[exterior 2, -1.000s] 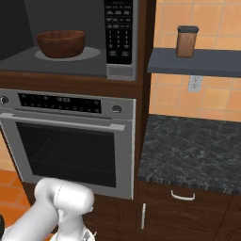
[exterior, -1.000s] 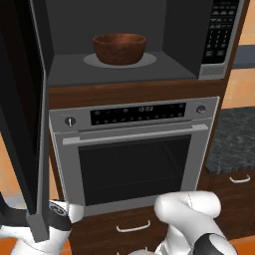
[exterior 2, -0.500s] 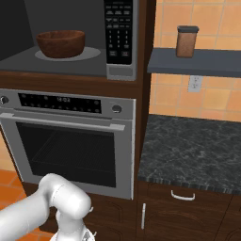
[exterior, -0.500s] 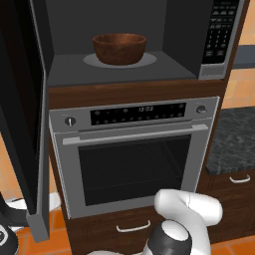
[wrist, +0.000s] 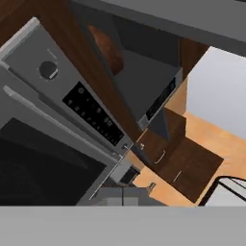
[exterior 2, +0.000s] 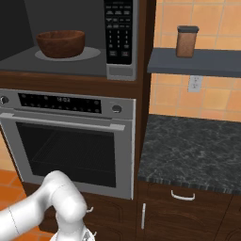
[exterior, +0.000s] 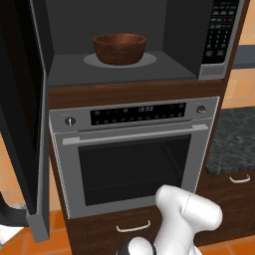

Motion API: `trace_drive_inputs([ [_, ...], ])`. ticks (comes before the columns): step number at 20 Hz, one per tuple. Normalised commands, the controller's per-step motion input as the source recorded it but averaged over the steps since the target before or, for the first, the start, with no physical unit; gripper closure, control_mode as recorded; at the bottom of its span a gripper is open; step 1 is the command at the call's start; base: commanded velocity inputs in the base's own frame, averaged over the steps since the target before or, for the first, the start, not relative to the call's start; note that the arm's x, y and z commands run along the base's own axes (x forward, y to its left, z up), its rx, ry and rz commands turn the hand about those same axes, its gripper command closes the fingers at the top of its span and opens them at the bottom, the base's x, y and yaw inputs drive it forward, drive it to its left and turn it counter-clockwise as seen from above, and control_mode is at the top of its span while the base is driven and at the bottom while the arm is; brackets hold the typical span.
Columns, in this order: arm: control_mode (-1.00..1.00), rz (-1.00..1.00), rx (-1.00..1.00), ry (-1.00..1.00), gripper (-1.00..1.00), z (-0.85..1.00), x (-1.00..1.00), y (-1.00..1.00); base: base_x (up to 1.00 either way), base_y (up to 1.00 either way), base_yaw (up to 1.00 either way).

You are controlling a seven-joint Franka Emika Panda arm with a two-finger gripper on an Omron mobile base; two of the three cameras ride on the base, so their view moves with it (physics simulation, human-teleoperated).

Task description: Open the microwave, place the bowl with waffle inside the microwave, then close the microwave door and turn it on.

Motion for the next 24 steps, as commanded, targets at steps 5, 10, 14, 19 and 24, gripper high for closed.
trace_drive_inputs([
  [5,-1.0,0.27,-0.18,-0.43,1.0,0.6,-0.39,-0.02,0.0,0.0,0.0],
  [10,-1.0,0.32,-0.33,0.01,1.0,0.33,0.16,0.0,0.0,0.0,0.0],
  [14,-1.0,0.2,-0.39,0.05,1.0,-0.06,0.49,0.0,0.0,0.0,0.0],
  [19,-1.0,0.06,-0.33,0.04,1.0,-0.28,0.95,0.01,0.0,0.0,0.0],
  [24,-1.0,0.06,-0.27,-0.09,1.0,-0.12,0.56,0.26,0.0,0.0,0.0],
])
